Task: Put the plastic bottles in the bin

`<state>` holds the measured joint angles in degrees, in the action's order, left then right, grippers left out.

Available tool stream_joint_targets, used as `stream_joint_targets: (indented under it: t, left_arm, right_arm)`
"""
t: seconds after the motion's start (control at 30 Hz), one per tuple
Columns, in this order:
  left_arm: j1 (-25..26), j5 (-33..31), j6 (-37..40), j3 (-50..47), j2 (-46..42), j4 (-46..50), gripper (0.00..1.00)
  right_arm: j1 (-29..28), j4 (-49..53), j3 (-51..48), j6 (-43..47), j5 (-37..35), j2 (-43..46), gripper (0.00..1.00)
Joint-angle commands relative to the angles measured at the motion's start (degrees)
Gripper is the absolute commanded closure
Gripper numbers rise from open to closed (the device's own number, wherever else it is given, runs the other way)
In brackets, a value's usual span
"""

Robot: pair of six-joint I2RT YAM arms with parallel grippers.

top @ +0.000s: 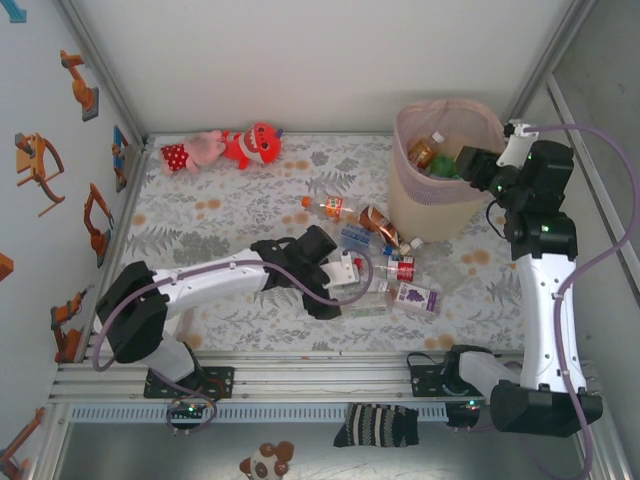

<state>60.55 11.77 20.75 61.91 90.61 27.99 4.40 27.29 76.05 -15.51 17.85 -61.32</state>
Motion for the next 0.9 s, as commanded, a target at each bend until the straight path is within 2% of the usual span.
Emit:
stream_joint_targets:
  t: [0.0,0.33,0.87]
  left_arm:
    - [1.3,-2.3,2.7,-0.1,2.8,2.4,0.2]
    - [2.8,-4.9,4.3,1.1,10.0,2.2,0.23]
    - [3.5,-6.3,5.6,1.9,11.9,4.1,0.55]
  right_arm:
    - [-0.3,1.1,-0.9,0.7,-0.7,1.2,0.47]
    - [-0.4,1.7,-0.9,0.5,-0.2,2.1,0.47]
    - [-0.3,2.0,-0.7,0.6,-0.3,2.8,0.47]
